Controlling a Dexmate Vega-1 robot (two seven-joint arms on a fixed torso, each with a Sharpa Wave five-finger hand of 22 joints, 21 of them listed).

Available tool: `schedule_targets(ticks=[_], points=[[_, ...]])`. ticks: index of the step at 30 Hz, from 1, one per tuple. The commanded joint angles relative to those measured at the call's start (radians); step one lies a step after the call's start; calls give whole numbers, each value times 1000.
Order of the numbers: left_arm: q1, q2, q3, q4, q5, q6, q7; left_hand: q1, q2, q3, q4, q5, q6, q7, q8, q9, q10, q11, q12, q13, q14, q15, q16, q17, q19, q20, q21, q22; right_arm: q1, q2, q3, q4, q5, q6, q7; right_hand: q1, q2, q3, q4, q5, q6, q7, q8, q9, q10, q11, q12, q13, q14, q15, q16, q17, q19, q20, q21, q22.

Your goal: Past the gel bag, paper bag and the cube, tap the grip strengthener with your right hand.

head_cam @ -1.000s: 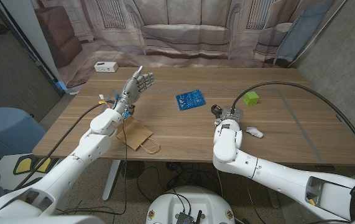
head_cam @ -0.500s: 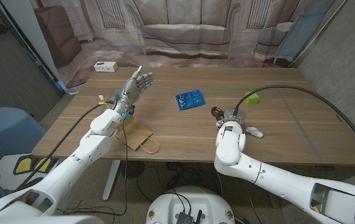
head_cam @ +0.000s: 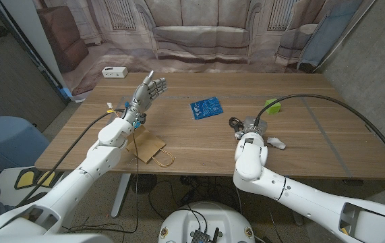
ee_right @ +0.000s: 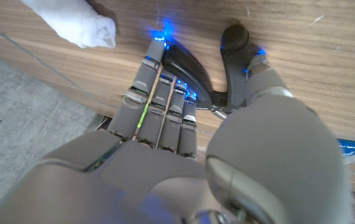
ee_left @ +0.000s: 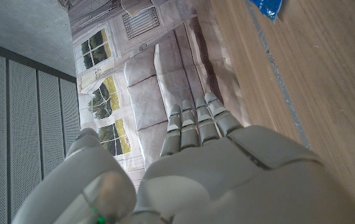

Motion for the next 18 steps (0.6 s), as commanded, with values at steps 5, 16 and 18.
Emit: schedule_targets(ticks=[5,16,18], points=[[-6,-1,4,-2,6,3,2,1,4,3,-5,-1,9,2,-3,3,10,2,0,2,12,-1,-1,3,3,3,-1,5,-13,6,24,-30,-65,0,-32,211,226,21,-11,5,7,-2,-3,1,2,6,-3,1,80,-143,1,2,11,-18,4,1],[-4,3,4,-12,10,7,10,0,4,2,-6,-1,9,2,-3,3,10,1,0,2,13,-1,-1,3,4,3,-1,5,-12,2,25,-45,-39,0,-67,218,228,19,-11,5,15,-3,-2,1,13,6,-3,2,89,-142,3,3,15,-18,6,2],[-3,3,4,-13,11,8,10,0,4,2,-6,-1,9,2,-3,3,11,1,0,2,13,-1,-1,3,4,3,-1,5,-12,2,25,-45,-39,0,-68,221,230,19,-11,5,19,-3,-1,1,14,4,-4,2,92,-143,4,5,15,-18,7,2]])
